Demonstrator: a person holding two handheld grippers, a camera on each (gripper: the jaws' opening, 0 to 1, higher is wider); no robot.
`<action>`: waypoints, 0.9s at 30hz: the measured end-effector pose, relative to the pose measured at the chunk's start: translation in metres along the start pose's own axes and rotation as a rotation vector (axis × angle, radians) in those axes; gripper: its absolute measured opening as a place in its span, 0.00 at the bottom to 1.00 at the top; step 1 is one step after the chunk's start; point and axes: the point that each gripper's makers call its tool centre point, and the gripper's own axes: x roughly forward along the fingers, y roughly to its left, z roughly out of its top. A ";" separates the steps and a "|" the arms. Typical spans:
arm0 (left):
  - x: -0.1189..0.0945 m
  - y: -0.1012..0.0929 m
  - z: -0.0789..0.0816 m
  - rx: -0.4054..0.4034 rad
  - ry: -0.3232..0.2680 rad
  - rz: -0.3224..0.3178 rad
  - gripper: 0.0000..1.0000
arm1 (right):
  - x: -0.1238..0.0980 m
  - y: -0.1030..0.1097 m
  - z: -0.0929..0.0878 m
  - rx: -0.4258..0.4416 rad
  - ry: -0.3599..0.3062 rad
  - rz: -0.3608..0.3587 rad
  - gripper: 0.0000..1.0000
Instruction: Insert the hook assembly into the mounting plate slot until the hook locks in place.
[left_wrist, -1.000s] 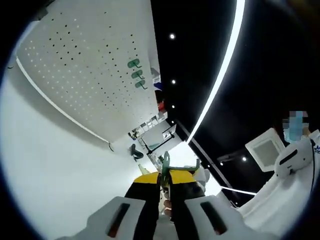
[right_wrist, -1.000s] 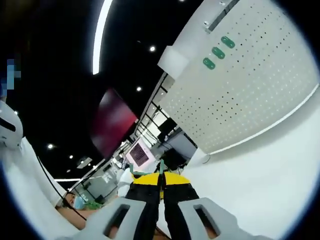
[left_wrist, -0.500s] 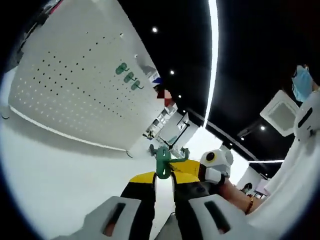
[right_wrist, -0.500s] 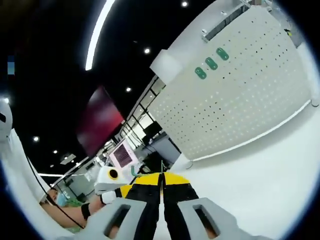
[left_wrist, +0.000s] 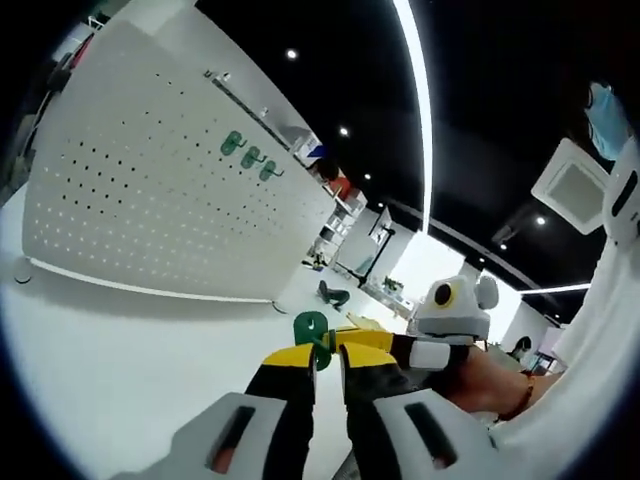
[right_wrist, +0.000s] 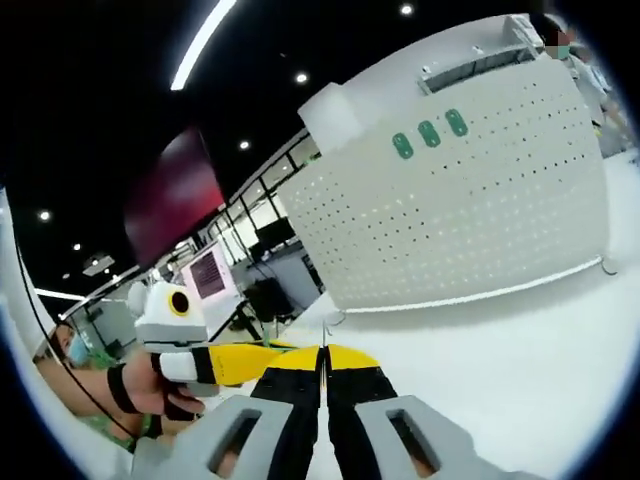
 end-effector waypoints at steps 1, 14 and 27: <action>0.000 0.001 0.000 0.001 -0.002 0.006 0.09 | 0.000 0.000 0.000 -0.020 0.003 -0.004 0.00; 0.005 0.003 0.001 -0.011 0.010 0.037 0.06 | -0.002 -0.003 0.003 -0.147 0.016 -0.052 0.00; 0.008 0.007 0.002 -0.003 0.026 0.071 0.04 | 0.001 0.002 0.006 -0.243 0.019 -0.070 0.00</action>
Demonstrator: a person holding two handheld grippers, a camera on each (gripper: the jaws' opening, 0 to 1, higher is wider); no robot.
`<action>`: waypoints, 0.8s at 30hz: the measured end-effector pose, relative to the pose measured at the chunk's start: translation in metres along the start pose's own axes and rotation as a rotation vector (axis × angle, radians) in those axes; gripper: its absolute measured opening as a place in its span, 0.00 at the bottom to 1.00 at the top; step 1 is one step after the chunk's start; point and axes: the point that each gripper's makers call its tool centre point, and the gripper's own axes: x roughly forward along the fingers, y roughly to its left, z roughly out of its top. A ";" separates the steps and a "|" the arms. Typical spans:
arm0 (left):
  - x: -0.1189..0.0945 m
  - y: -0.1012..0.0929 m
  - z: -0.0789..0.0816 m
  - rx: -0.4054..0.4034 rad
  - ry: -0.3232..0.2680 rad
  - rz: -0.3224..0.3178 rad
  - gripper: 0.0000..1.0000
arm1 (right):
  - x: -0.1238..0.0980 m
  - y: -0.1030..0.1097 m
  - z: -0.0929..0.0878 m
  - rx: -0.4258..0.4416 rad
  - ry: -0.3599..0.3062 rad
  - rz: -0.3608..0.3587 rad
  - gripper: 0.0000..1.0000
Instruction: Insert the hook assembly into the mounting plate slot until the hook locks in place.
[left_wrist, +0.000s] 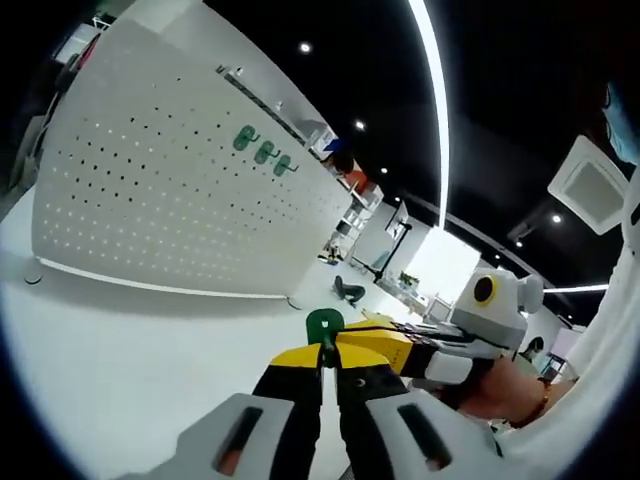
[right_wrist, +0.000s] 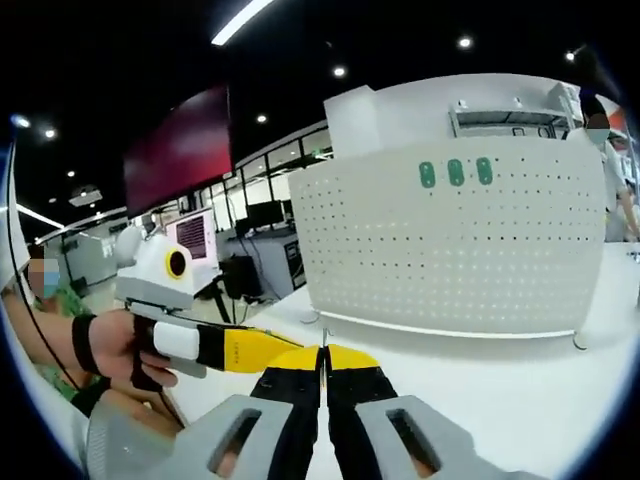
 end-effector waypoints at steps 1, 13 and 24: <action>0.000 0.000 0.000 -0.007 0.004 0.002 0.04 | 0.000 0.000 0.000 -0.010 0.002 0.003 0.00; -0.002 0.006 0.007 0.017 -0.015 0.025 0.03 | 0.001 -0.003 0.004 0.008 -0.040 0.011 0.04; -0.004 0.022 0.021 0.082 -0.048 0.110 0.03 | -0.005 -0.006 -0.004 0.049 -0.039 0.014 0.06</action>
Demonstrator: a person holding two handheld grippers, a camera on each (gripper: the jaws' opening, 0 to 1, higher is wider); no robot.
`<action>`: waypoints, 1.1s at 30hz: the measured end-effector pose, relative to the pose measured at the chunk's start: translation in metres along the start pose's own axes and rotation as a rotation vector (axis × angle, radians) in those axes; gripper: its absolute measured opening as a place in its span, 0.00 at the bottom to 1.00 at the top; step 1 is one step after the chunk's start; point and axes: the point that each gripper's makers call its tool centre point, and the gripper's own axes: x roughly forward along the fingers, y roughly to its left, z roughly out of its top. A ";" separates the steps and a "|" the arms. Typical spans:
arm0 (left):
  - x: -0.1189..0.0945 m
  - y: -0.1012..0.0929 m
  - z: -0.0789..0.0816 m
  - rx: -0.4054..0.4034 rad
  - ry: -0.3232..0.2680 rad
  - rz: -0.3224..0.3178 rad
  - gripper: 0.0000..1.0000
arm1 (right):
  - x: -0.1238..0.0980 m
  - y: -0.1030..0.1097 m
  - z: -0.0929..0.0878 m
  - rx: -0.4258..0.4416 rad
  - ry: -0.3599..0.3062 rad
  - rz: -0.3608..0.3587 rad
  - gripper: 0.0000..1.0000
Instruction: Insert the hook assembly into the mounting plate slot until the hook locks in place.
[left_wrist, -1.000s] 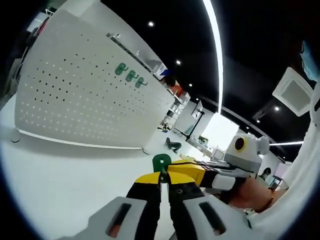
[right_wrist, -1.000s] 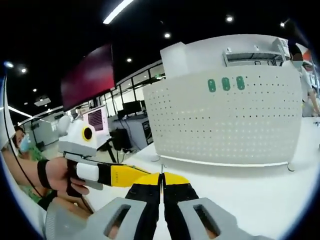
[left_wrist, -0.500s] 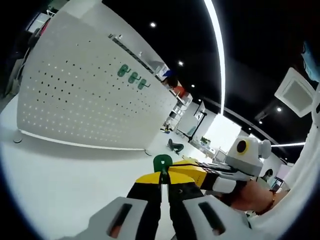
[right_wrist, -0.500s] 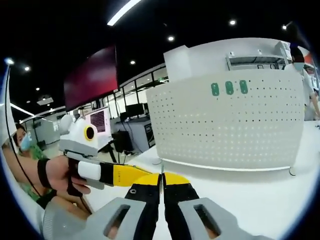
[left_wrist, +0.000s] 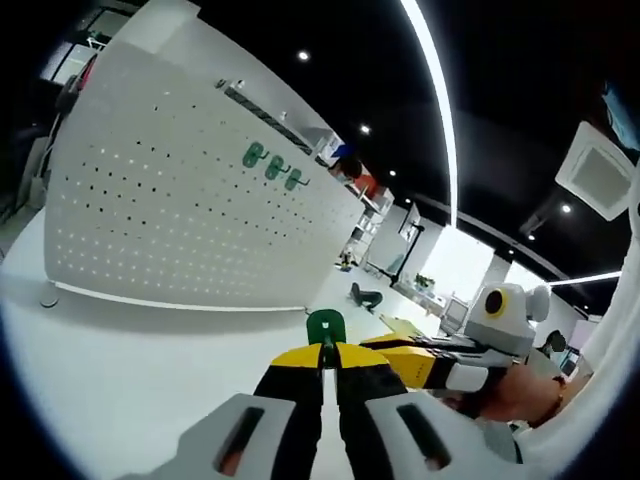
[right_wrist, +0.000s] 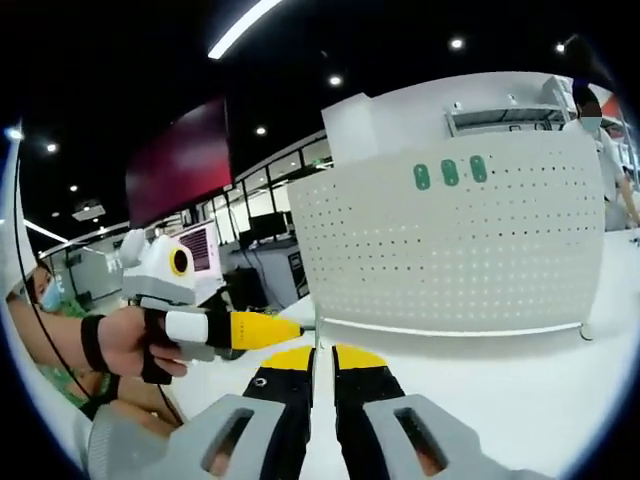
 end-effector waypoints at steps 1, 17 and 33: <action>0.000 -0.001 0.000 0.007 0.002 -0.002 0.03 | -0.001 0.000 0.000 -0.003 0.003 0.001 0.06; 0.008 0.009 0.037 0.139 -0.065 0.086 0.03 | -0.009 -0.005 0.004 -0.019 -0.018 -0.006 0.08; 0.004 0.018 0.065 0.197 -0.135 0.184 0.03 | -0.028 0.008 -0.001 -0.030 0.004 0.003 0.15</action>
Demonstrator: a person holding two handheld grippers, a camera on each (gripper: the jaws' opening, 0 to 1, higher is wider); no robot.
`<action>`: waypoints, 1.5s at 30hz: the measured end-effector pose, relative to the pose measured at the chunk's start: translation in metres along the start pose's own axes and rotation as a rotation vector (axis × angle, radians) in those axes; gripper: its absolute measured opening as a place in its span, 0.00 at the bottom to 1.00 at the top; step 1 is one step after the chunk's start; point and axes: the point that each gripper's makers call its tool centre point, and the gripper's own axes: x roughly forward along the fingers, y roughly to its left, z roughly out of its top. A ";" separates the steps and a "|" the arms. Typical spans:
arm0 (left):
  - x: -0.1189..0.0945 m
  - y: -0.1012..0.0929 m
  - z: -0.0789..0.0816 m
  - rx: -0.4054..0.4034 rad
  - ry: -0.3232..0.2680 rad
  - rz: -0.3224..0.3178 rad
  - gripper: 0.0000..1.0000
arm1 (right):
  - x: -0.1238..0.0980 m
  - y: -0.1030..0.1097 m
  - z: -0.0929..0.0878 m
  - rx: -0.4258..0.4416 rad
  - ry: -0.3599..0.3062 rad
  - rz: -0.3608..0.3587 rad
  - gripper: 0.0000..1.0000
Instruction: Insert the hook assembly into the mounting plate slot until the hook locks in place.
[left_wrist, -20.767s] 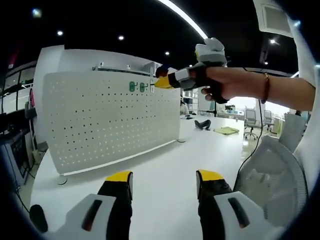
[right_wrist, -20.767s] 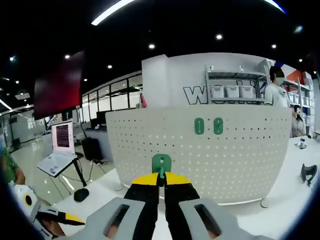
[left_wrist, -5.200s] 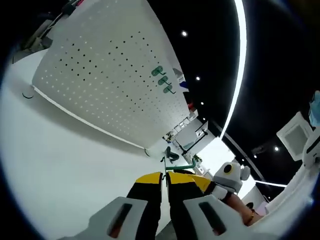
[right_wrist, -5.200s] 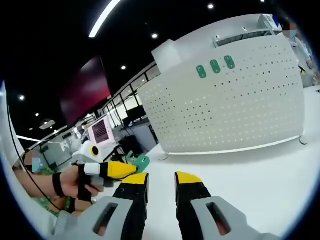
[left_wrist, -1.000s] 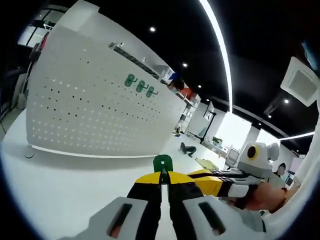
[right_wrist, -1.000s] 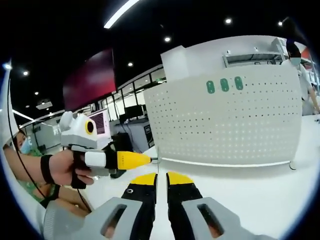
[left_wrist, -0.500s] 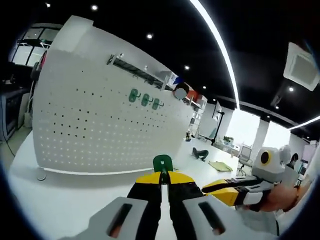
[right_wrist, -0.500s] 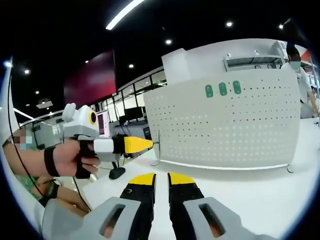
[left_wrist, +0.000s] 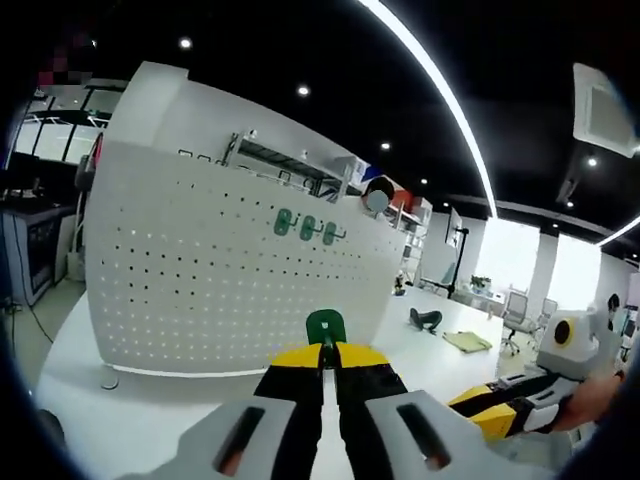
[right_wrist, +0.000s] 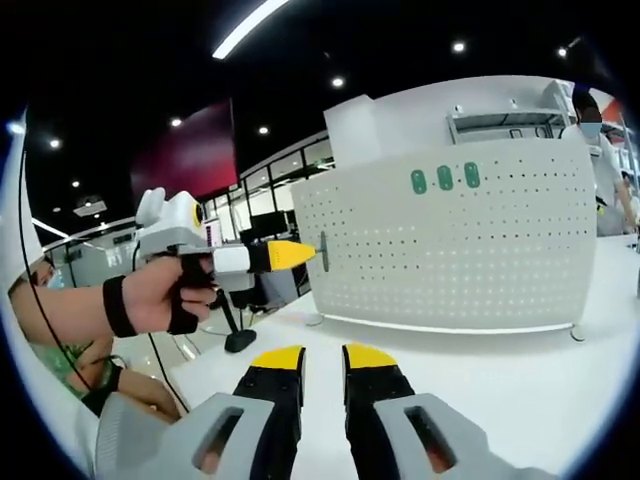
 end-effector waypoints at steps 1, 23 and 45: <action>0.000 0.002 0.002 0.001 -0.005 0.007 0.03 | 0.000 0.002 -0.001 0.002 0.004 0.010 0.15; 0.037 0.012 0.031 0.095 -0.105 0.217 0.03 | -0.018 -0.022 0.000 -0.056 0.053 0.135 0.29; 0.074 0.027 0.060 0.207 -0.108 0.332 0.03 | -0.024 -0.033 0.005 -0.046 0.035 0.200 0.30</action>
